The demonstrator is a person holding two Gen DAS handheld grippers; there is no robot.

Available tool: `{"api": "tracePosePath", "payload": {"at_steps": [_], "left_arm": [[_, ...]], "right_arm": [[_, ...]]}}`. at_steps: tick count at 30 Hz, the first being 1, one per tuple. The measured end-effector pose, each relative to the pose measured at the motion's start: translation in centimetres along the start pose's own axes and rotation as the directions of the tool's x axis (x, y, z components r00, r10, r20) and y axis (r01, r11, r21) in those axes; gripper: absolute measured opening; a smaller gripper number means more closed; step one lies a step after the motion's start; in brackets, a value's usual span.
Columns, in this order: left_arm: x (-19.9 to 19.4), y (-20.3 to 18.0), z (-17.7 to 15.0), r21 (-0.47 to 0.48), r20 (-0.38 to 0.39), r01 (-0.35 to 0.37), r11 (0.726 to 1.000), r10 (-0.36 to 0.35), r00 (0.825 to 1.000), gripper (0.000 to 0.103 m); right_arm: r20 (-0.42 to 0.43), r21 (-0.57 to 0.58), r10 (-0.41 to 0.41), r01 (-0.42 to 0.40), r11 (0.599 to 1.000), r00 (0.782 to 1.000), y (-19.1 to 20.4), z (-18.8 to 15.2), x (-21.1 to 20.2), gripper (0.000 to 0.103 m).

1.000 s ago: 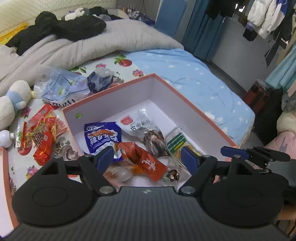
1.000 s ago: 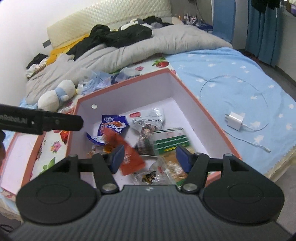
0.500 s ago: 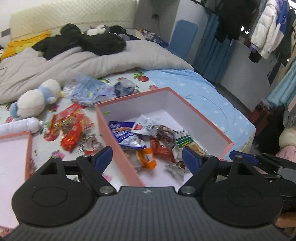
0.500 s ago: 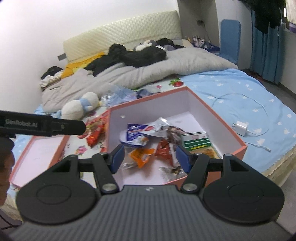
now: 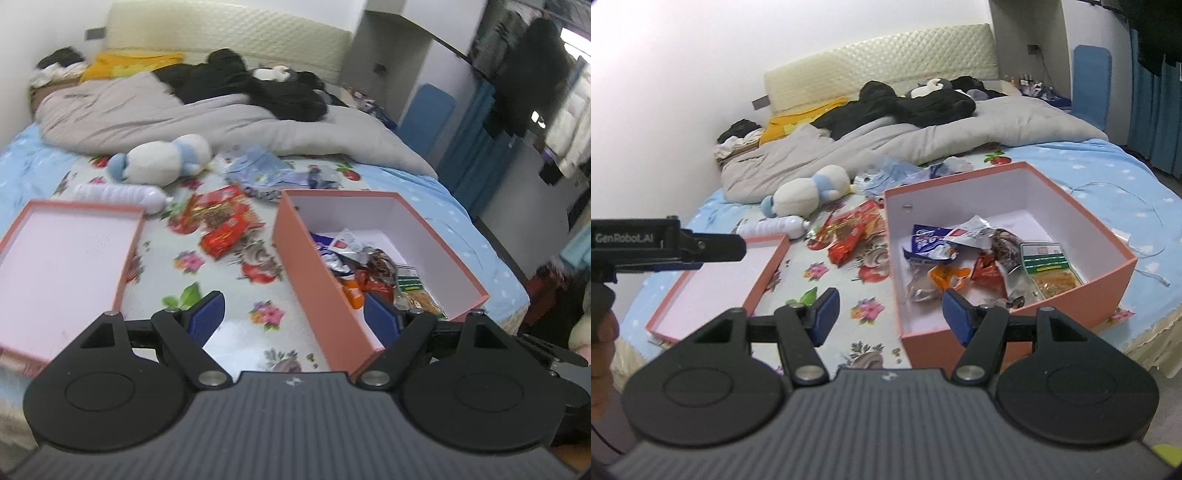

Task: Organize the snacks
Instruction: 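Withdraw both open grippers from the deep box, then lower both grippers toward the red candy packs beside the spray bottle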

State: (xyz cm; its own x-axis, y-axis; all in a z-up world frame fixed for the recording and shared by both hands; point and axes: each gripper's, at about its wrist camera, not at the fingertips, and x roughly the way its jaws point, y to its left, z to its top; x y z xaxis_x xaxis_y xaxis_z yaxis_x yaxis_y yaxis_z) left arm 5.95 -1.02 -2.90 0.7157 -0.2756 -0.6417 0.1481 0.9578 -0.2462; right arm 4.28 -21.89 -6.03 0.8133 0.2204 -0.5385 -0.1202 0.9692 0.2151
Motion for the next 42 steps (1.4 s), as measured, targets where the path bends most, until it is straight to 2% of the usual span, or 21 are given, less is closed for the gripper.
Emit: {"api": "tracePosePath", "payload": {"at_steps": [9, 17, 26, 34, 42], "left_arm": [[-2.8, 3.1, -2.9, -0.084, 0.02, -0.048, 0.995, 0.049, 0.999, 0.085], [-2.0, 4.8, -3.8, -0.117, -0.007, -0.05, 0.992, 0.05, 0.999, 0.085], [2.3, 6.7, -1.7, -0.124, -0.059, -0.072, 0.99, 0.065, 0.996, 0.085], [6.4, 8.7, 0.9, -0.111, -0.085, -0.082, 0.99, 0.073, 0.994, 0.085], [11.7, 11.8, 3.8, -0.091, -0.106, -0.048, 0.995, 0.038, 0.994, 0.085]], "right_arm": [[-0.008, -0.036, 0.044, -0.045, 0.998, 0.999, 3.3, -1.7, -0.7, 0.064], [-0.017, -0.07, 0.061, -0.062, 0.996, 0.998, 5.2, -2.5, 0.3, 0.064], [-0.016, -0.08, 0.074, -0.075, 0.994, 0.997, 5.7, -1.8, 2.6, 0.064], [-0.017, -0.086, 0.088, -0.089, 0.992, 0.996, 6.3, -0.4, 6.3, 0.064], [-0.01, -0.097, 0.09, -0.09, 0.991, 0.996, 7.7, 0.4, 11.4, 0.064]]}}
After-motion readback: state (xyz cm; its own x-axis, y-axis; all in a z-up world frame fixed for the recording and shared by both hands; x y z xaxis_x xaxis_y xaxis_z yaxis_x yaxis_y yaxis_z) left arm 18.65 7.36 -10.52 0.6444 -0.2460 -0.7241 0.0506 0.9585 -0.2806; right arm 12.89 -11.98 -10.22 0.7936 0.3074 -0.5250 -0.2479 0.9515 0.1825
